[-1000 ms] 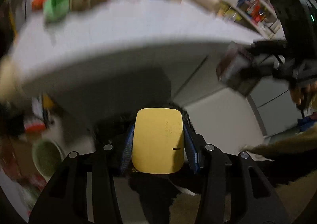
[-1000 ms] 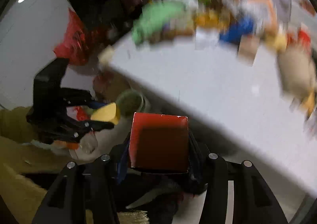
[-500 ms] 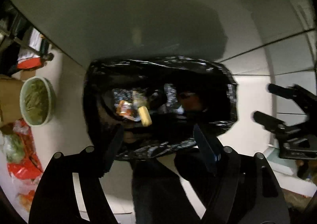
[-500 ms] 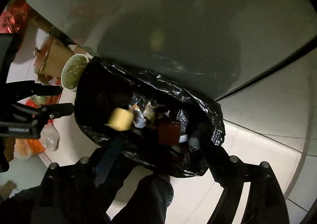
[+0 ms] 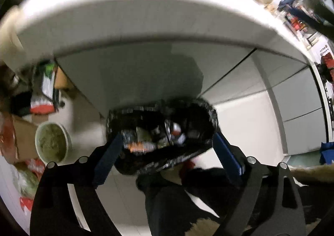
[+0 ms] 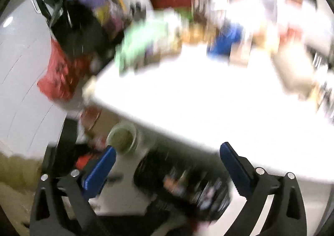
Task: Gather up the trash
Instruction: 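Lower the sponge and red box into the black trash bag and release, then grasp the wooden cube with the red heart using the right gripper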
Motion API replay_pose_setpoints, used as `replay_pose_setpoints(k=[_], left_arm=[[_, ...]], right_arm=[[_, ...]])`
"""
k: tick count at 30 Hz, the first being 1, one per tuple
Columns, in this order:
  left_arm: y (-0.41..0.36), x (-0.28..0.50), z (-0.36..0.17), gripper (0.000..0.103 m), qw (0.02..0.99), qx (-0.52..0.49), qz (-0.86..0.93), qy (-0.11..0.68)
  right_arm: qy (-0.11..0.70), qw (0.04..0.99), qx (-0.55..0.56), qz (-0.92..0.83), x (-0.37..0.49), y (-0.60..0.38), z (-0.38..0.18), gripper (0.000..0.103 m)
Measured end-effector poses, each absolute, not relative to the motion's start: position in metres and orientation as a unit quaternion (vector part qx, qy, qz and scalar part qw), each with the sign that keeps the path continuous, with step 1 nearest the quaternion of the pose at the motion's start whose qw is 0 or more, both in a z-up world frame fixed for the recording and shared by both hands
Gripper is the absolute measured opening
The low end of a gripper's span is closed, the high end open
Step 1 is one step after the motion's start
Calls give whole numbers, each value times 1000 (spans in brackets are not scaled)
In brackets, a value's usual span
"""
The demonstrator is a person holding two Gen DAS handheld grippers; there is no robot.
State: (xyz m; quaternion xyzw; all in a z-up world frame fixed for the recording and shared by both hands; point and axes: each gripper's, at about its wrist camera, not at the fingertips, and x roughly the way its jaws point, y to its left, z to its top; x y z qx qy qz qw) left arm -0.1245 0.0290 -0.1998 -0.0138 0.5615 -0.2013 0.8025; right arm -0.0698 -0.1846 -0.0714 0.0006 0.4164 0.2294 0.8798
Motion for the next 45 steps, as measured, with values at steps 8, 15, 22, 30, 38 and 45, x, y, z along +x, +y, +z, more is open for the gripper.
replay_pose_setpoints(k=[8, 15, 22, 30, 38, 45], left_arm=[[18, -121, -154, 86, 837, -24, -204, 508], [27, -127, -147, 86, 844, -26, -188, 502], [30, -119, -135, 86, 851, -33, -188, 490], [-12, -82, -112, 86, 869, 25, -196, 453], [-68, -21, -81, 86, 866, 5, -259, 427], [-57, 64, -45, 86, 848, -172, -251, 434]], right_arm=[[422, 897, -67, 116, 29, -176, -88, 79], [451, 888, -57, 75, 85, -181, -114, 69], [470, 878, -3, 86, 89, -197, -117, 35], [453, 884, 41, 105, 29, -232, -81, 35], [420, 898, 97, 84, -37, -285, -40, 35], [402, 905, 123, 63, -60, -312, -36, 35]])
